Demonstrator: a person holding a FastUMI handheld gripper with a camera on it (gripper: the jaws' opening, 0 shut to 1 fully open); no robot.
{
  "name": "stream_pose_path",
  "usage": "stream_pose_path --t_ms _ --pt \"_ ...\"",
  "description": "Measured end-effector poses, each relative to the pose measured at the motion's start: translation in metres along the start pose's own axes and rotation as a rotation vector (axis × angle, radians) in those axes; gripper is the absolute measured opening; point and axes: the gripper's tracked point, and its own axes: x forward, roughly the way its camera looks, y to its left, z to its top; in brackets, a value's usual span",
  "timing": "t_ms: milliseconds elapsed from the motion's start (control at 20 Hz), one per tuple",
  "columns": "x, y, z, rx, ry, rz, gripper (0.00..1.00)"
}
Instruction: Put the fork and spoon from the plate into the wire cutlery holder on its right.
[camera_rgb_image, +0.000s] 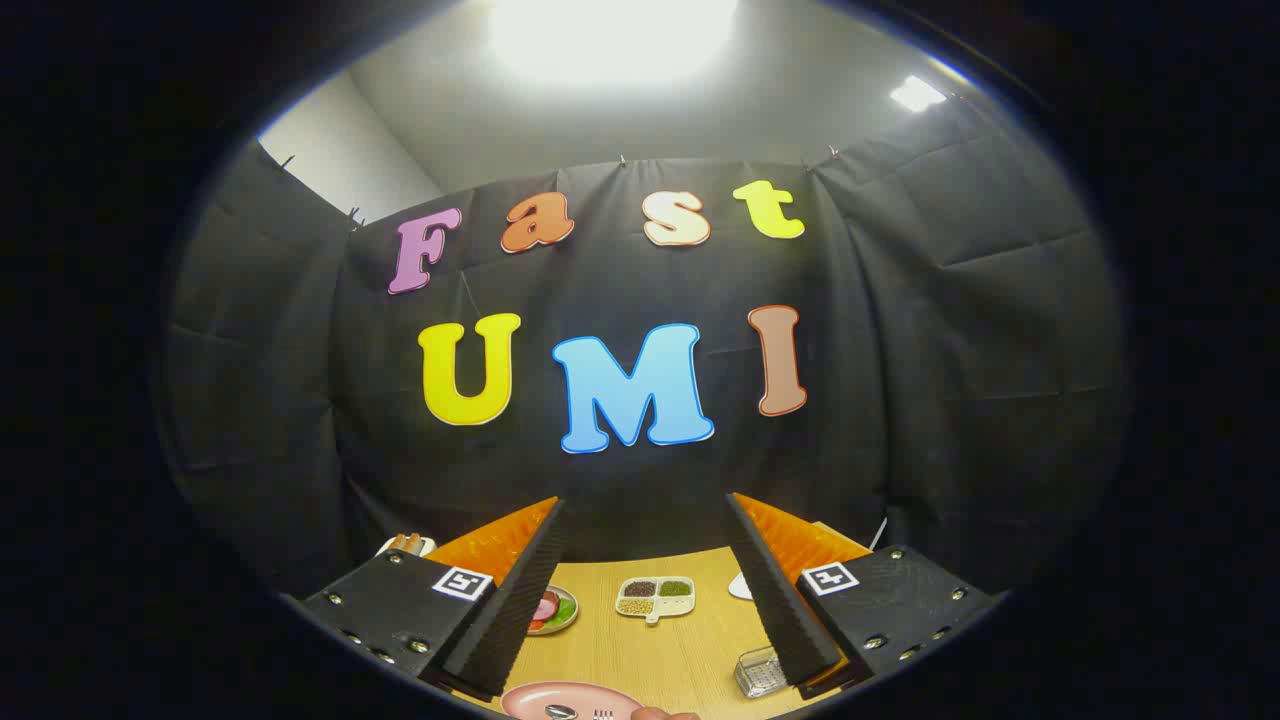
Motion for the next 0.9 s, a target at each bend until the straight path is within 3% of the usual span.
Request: stream_pose_path --t_ms 550,900 --pt "0.005 0.002 -0.025 0.006 0.055 0.027 0.97" --pt "0.014 0.005 -0.077 -0.024 0.171 0.057 0.97"
